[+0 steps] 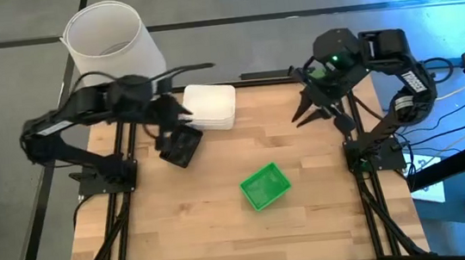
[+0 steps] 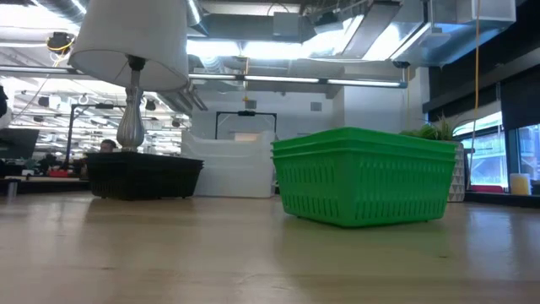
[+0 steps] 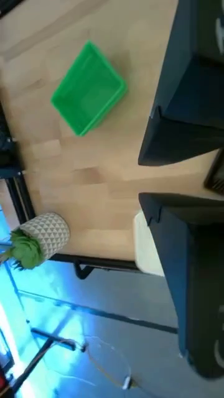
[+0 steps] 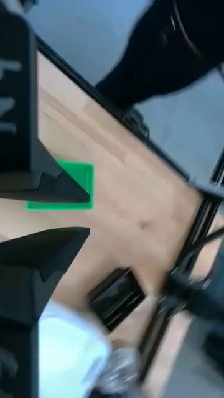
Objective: Stack baskets by color
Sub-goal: Return to Home Position
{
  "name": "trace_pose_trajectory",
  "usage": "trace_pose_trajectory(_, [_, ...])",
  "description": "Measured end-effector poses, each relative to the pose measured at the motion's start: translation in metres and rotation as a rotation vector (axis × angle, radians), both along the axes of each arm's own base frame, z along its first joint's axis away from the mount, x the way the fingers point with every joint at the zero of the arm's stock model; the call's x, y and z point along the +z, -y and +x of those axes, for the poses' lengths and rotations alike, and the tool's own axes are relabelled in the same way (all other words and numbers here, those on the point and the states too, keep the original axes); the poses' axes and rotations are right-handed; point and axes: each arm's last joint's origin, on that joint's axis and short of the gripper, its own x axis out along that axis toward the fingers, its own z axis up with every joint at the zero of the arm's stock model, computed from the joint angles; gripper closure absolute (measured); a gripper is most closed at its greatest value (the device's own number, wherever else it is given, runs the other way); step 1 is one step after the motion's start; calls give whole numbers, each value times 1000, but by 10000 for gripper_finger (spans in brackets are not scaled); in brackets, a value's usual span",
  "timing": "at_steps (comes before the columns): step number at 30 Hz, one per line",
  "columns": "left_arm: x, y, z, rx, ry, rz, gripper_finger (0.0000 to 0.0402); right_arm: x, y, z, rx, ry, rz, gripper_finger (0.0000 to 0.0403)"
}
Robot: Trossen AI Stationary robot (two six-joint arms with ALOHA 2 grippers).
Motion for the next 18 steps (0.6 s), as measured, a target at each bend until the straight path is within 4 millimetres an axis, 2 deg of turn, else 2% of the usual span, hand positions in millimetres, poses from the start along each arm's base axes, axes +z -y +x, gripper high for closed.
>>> trace_pose_trajectory(3, [7, 10, -21, 20, 34, -25, 360, 0, 1, -1, -105, -28, -33, 360])
trace_pose_trajectory(6, [12, 17, -45, 53, 49, -67, 394, 0, 2, -3, -135, -24, -75, 395])
trace_pose_trajectory(9, [14, 22, -67, 100, 68, -111, 398, 5, 0, -13, -116, 6, -77, 396])
trace_pose_trajectory(13, [15, 28, -94, 124, 74, -171, 401, 12, -3, -35, -103, 50, -89, 400])
trace_pose_trajectory(18, [8, 34, -120, 82, 114, -256, 401, 1, -7, -66, -152, 2, -32, 401])
